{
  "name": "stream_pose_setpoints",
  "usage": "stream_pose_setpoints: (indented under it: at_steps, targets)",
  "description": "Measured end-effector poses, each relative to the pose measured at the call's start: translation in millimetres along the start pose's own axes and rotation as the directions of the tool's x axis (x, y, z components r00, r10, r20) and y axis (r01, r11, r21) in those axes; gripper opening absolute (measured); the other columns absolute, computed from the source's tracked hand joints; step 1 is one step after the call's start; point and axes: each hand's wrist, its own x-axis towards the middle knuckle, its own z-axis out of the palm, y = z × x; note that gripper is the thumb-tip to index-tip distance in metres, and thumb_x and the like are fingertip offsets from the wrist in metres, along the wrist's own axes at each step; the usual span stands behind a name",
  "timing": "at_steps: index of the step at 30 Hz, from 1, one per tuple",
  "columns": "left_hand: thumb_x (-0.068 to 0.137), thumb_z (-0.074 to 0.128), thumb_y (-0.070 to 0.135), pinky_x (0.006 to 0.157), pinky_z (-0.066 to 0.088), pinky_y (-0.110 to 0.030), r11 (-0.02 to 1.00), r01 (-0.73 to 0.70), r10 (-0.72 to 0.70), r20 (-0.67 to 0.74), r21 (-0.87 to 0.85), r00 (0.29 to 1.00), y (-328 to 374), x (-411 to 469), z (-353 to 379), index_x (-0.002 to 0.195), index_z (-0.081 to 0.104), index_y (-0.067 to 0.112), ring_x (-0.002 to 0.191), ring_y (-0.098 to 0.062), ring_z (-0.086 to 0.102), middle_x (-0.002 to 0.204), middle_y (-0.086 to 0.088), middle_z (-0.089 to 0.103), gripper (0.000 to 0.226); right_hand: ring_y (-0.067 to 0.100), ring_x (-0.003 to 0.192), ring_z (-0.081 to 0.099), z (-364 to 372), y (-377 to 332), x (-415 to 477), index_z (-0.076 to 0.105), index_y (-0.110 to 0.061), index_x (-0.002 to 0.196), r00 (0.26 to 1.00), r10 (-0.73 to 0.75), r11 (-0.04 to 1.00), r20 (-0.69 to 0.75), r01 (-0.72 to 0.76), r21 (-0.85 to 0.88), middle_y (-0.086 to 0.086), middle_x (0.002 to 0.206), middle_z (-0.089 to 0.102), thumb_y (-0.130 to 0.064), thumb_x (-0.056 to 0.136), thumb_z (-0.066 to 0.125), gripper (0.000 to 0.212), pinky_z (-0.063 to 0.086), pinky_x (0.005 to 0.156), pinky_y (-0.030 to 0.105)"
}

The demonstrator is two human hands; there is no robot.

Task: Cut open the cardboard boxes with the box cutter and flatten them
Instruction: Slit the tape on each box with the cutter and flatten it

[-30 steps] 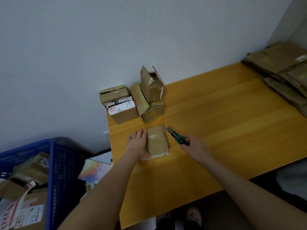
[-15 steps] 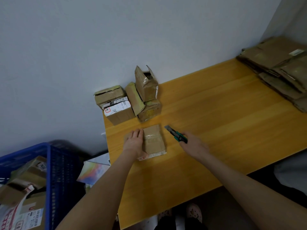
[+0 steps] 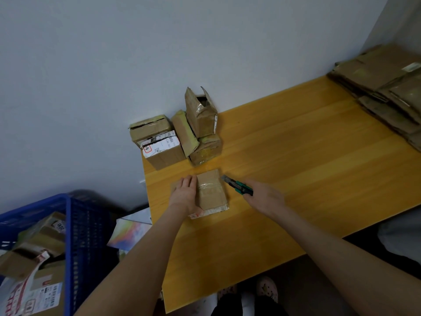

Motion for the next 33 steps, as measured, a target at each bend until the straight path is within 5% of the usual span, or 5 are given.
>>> stream_pose_setpoints:
  at_steps: [8,25,33]
  targets:
    - [0.075,0.081,0.034,0.122,0.013,-0.041,1.0,-0.01,0.01,-0.006,0.008,1.0,-1.5,3.0,1.8,0.155,-0.004,0.013,0.15,-0.028,0.001,0.163,-0.004,0.0,0.119,0.021,0.094,0.061,-0.2,-1.8,4.5,0.035,-0.037,0.145,0.997,0.034,0.999,0.063,-0.033,-0.025,0.0,0.114,0.063,-0.028,0.103,0.04,0.043,0.051,0.07,0.031]
    - [0.071,0.082,0.04,0.12,0.019,-0.042,1.0,-0.005,0.005,0.001,0.031,1.0,-2.9,5.9,2.5,0.156,-0.002,0.012,0.148,-0.028,0.007,0.161,-0.006,0.004,0.123,0.019,0.092,0.061,0.8,3.7,-10.5,0.032,-0.043,0.144,0.986,-0.021,0.974,0.164,0.057,-0.219,0.001,0.117,0.061,-0.02,0.103,0.035,0.048,0.047,0.066,0.028]
    - [0.071,0.083,0.038,0.12,0.019,-0.041,1.0,-0.013,0.013,-0.016,0.004,1.0,-4.5,5.8,4.3,0.156,0.0,0.013,0.147,-0.029,0.009,0.161,-0.006,0.007,0.121,0.023,0.096,0.061,3.9,23.1,-14.5,0.035,-0.03,0.147,1.0,0.009,0.962,0.027,-0.016,0.272,0.004,0.129,0.056,-0.028,0.099,0.047,0.049,0.055,0.082,0.041]
